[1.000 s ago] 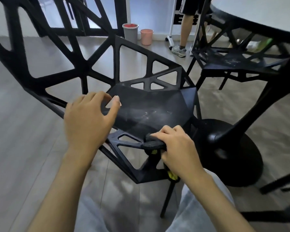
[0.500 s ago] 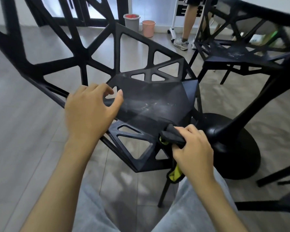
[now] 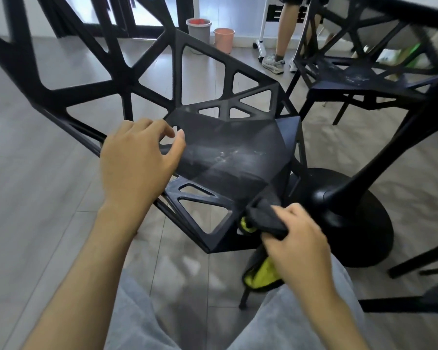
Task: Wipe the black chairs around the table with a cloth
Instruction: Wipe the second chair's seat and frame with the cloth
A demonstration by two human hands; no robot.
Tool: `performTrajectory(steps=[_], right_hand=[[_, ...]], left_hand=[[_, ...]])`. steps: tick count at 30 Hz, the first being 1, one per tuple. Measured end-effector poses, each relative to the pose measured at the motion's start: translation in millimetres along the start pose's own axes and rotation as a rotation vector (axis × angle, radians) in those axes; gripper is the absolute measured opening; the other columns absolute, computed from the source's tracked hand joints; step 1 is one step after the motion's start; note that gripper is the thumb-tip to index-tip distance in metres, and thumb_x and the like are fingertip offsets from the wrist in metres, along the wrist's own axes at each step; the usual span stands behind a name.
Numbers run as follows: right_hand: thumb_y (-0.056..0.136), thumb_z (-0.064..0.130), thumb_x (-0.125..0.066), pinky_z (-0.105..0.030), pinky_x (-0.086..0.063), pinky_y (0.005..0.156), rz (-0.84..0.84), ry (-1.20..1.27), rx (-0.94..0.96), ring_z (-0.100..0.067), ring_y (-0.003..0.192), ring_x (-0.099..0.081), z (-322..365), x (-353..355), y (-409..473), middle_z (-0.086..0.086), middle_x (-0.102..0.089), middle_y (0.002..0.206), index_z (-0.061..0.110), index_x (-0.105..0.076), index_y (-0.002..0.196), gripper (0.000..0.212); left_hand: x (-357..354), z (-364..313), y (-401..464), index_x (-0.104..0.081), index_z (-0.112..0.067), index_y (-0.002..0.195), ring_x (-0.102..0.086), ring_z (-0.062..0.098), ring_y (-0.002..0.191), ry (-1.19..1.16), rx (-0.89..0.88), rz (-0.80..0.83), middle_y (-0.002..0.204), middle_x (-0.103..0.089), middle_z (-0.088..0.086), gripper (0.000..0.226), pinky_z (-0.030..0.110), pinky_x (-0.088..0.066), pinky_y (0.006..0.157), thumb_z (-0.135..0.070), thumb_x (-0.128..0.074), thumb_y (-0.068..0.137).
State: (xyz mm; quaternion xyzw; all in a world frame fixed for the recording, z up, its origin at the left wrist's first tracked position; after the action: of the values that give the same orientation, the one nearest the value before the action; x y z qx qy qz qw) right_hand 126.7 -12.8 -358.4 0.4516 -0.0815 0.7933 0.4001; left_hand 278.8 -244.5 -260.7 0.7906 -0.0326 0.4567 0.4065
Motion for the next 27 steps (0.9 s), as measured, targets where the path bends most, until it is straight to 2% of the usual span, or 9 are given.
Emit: performTrajectory(steps=[2,6,10,11,15,18,22,27], right_hand=[[0.082,0.021,-0.075,-0.017,-0.031,0.057,-0.008,-0.051,-0.027,-0.009,0.078,-0.049,-4.4,3.7,5.3,0.014,-0.046,0.087,0.042,-0.068,0.109,0.035],[0.081,0.028,-0.071,-0.017,-0.038,0.061,0.099,-0.015,0.170,-0.007,0.085,-0.047,52.4,-8.5,-8.7,0.017,-0.046,0.088,0.044,-0.071,0.107,0.030],[0.078,0.048,-0.049,-0.021,-0.044,0.065,0.226,0.041,0.283,-0.005,0.086,-0.047,79.7,-16.0,-8.1,0.018,-0.046,0.089,0.048,-0.070,0.110,0.038],[0.079,0.049,-0.049,-0.023,-0.045,0.065,0.234,0.060,0.303,-0.005,0.086,-0.048,81.0,-15.4,-7.2,0.018,-0.047,0.089,0.048,-0.070,0.110,0.038],[0.078,0.038,-0.071,-0.032,-0.052,0.068,0.289,0.190,0.335,-0.007,0.086,-0.058,80.8,-10.2,-15.9,0.017,-0.052,0.091,0.044,-0.073,0.109,0.032],[0.080,0.037,-0.071,-0.032,-0.050,0.070,0.319,0.163,0.355,-0.010,0.089,-0.057,89.5,-16.6,-9.3,0.014,-0.053,0.091,0.043,-0.071,0.108,0.029],[0.083,0.026,-0.064,-0.038,-0.047,0.073,0.396,-0.034,0.373,-0.021,0.095,-0.057,116.9,-59.0,42.4,0.008,-0.054,0.091,0.031,-0.062,0.094,0.013],[0.086,0.022,-0.065,-0.041,-0.053,0.079,0.463,-0.078,0.452,-0.022,0.097,-0.059,140.0,-83.1,65.1,0.010,-0.060,0.097,0.037,-0.069,0.112,0.030]], left_hand=[[2.2,1.9,0.3,-0.070,-0.024,0.095,-0.047,0.014,0.082,-0.018,0.048,-0.024,0.084,-0.056,-0.011,0.039,0.035,-0.044,0.070,-0.055,-0.048,0.103],[2.4,3.3,0.7,-0.070,-0.025,0.093,-0.046,0.012,0.080,-0.010,0.071,-0.031,0.082,-0.049,-0.015,0.040,0.031,-0.039,0.069,-0.057,-0.048,0.102],[5.0,3.3,1.5,-0.070,-0.025,0.094,-0.043,0.009,0.083,-0.002,0.072,-0.026,0.083,-0.050,-0.015,0.038,0.029,-0.035,0.071,-0.055,-0.049,0.102],[5.3,3.6,1.6,-0.070,-0.025,0.094,-0.043,0.009,0.083,-0.004,0.074,-0.024,0.084,-0.050,-0.015,0.038,0.029,-0.035,0.071,-0.055,-0.049,0.102],[5.9,5.7,0.7,-0.070,-0.026,0.093,-0.043,0.009,0.082,-0.020,0.089,-0.039,0.083,-0.051,-0.016,0.038,0.030,-0.035,0.073,-0.055,-0.048,0.102],[5.3,5.5,1.5,-0.070,-0.026,0.093,-0.042,0.009,0.082,-0.020,0.102,-0.049,0.083,-0.051,-0.015,0.037,0.030,-0.035,0.073,-0.055,-0.049,0.102],[8.2,4.0,0.3,-0.069,-0.023,0.091,-0.041,0.009,0.081,-0.035,0.106,-0.070,0.083,-0.049,-0.015,0.039,0.031,-0.032,0.070,-0.053,-0.048,0.103],[12.2,6.2,2.7,-0.067,-0.024,0.087,-0.045,0.010,0.077,-0.058,0.116,-0.080,0.079,-0.050,-0.015,0.039,0.030,-0.033,0.070,-0.050,-0.044,0.106]])
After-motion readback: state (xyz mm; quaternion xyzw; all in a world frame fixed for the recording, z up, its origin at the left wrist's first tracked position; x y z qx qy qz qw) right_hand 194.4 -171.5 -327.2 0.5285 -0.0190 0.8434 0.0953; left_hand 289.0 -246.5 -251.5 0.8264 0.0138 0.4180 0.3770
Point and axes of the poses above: each hand's wrist, its own y-axis towards the middle knuckle, its own x-axis out of the back of the hand, z = x × y, the point moved 9 cm from there along y, towards the middle knuckle
